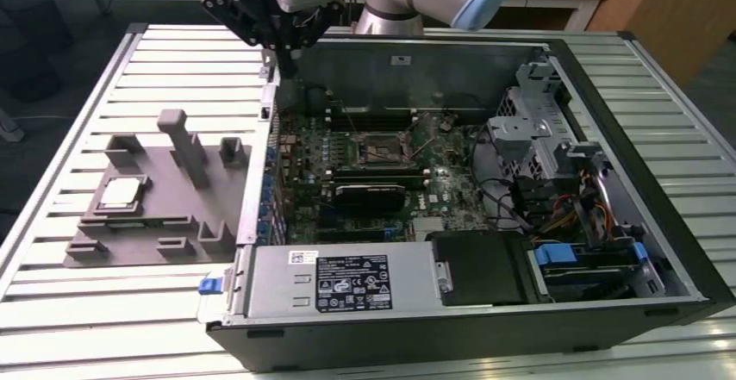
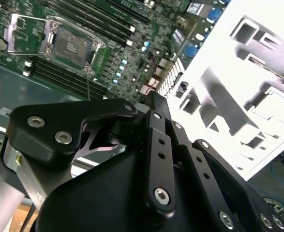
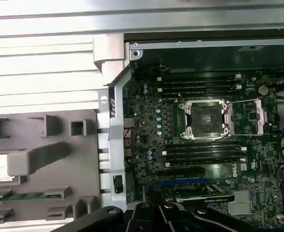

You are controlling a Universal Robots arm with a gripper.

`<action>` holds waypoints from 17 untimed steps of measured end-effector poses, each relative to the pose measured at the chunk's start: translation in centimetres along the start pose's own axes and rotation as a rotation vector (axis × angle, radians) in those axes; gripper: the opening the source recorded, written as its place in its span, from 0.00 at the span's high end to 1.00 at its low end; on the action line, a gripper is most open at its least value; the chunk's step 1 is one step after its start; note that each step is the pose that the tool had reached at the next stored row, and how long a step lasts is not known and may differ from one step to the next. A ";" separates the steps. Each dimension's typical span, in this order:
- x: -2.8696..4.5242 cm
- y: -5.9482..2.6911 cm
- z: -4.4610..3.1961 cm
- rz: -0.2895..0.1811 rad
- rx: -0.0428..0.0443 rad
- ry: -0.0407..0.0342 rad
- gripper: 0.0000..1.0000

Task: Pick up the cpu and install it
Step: 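Reach for the cpu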

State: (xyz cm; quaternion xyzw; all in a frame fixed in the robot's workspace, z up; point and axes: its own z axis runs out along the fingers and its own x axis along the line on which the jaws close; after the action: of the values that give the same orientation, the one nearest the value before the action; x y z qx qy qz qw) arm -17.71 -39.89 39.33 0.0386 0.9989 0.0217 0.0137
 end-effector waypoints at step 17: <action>3.53 -0.27 -0.10 0.004 0.0000 -0.0017 0.89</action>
State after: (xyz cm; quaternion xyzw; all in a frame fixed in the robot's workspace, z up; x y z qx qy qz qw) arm -21.25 -39.89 39.33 0.0408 0.9988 0.0217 0.0144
